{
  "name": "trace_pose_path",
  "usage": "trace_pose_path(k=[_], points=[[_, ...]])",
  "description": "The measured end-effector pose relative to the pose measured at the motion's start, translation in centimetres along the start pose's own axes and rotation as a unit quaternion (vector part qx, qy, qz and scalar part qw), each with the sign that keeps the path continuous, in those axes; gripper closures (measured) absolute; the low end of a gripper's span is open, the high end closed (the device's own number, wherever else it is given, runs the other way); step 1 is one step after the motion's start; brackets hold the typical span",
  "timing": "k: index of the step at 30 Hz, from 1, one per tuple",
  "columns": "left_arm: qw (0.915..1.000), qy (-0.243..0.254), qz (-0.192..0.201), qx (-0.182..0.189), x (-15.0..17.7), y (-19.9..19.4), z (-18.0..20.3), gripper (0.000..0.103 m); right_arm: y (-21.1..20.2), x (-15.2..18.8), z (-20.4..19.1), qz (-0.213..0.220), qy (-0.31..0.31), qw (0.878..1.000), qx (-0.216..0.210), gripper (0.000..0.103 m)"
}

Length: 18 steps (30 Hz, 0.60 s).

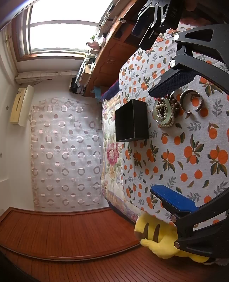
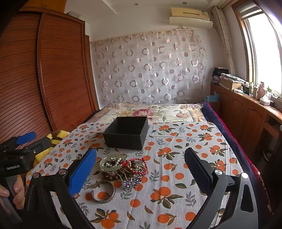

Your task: Organize jewelry

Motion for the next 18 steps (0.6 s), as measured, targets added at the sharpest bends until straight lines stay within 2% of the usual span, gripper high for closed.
trace_pose_path(k=[18], points=[[1.0000, 0.000, 0.001, -0.001, 0.06, -0.04, 0.07, 0.007, 0.02, 0.08, 0.01, -0.003, 0.002, 1.000, 0.000, 0.002]])
Point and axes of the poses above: each gripper's, at about its wrist camera, not at the fingertips, and y roughly the way its jaws point, z to its right, x to its underside, the point moved 2 cm from there along y, roughly the way its jaws point, and after that the axes turned 11 degrees about -x, right-handed, at the moved point
